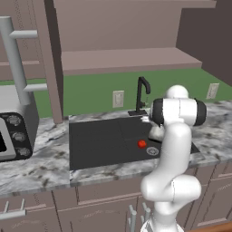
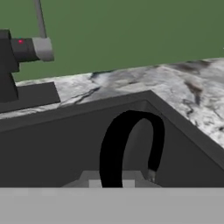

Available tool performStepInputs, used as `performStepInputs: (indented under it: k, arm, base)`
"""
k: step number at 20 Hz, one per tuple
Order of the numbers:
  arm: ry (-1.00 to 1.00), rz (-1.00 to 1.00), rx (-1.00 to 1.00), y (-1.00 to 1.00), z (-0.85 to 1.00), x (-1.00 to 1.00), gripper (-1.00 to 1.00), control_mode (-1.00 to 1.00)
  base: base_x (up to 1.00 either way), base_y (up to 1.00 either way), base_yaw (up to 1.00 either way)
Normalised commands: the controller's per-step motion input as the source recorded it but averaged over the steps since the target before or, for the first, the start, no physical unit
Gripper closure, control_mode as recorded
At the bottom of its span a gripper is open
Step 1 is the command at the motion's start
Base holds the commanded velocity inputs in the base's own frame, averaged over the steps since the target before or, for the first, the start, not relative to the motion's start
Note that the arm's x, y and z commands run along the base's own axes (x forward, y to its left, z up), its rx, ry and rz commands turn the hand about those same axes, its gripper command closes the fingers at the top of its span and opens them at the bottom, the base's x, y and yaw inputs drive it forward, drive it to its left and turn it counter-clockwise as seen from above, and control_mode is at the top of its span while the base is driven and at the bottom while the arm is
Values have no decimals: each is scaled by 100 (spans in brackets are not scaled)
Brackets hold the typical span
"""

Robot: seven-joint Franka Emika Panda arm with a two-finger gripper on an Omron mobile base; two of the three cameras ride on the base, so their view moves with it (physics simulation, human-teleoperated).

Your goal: Open the cabinet, pick the kettle from the cabinet, and place it in the sink.

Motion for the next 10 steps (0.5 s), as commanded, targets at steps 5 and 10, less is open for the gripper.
performStepInputs:
  k: [5, 10]
  arm:
    - [-1, 0, 4, -15, -45, 0, 100, -100]
    - [-3, 0, 9, -11, -48, 0, 100, -100]
  base:
    - [0, 0, 0]
    - [0, 0, 0]
